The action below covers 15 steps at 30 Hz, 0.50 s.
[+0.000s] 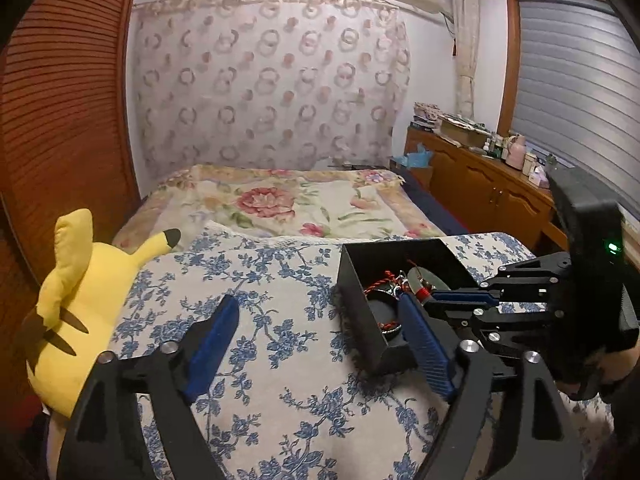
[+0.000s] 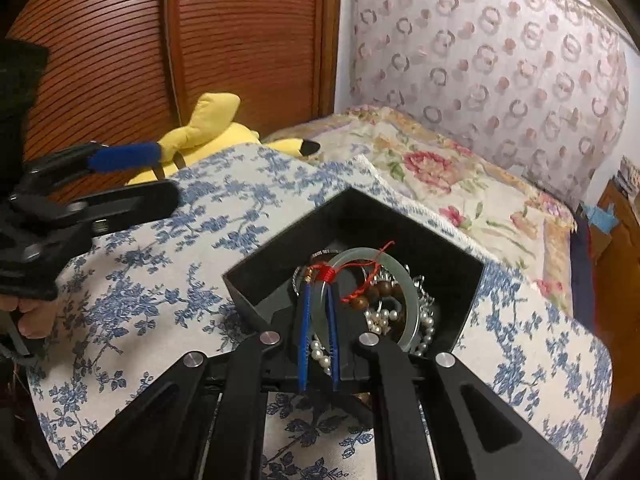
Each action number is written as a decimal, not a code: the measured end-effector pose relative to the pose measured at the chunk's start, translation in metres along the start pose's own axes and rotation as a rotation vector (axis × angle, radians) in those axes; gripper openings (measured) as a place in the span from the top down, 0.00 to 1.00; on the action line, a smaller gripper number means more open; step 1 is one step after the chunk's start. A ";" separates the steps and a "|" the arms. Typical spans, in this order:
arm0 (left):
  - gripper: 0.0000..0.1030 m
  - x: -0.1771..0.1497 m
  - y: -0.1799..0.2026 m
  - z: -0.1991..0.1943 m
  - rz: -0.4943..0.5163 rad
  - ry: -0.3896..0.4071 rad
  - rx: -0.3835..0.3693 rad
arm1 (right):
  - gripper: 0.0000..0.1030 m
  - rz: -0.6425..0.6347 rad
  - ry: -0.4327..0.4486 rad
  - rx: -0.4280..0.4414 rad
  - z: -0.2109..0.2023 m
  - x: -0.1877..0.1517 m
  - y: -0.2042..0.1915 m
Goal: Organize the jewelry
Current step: 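Open the right gripper over the box to drop the jade bangle and red bracelet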
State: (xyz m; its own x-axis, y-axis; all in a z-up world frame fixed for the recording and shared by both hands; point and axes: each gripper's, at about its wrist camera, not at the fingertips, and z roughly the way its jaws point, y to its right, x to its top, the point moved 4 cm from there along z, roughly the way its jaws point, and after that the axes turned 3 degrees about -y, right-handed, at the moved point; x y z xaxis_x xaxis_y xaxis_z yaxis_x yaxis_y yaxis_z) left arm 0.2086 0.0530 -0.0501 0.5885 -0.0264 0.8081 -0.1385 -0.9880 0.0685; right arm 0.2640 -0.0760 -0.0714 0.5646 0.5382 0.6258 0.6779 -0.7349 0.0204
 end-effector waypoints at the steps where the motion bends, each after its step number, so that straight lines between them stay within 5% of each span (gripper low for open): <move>1: 0.21 -0.001 0.000 -0.001 0.003 -0.002 0.001 | 0.91 0.015 -0.006 0.003 0.002 0.000 0.002; 10: 0.17 -0.006 0.001 -0.005 0.007 -0.006 0.005 | 0.90 0.062 -0.011 0.010 0.002 -0.003 0.009; 15: 0.16 -0.009 0.003 -0.011 0.007 -0.008 0.001 | 0.75 0.079 0.025 0.012 -0.015 -0.008 0.014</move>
State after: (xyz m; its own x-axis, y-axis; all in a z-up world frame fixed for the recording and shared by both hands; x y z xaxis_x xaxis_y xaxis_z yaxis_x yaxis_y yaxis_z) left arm 0.1937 0.0519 -0.0510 0.5939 -0.0347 0.8038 -0.1417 -0.9880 0.0621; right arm 0.2624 -0.0966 -0.0647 0.6049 0.4678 0.6444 0.6370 -0.7699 -0.0390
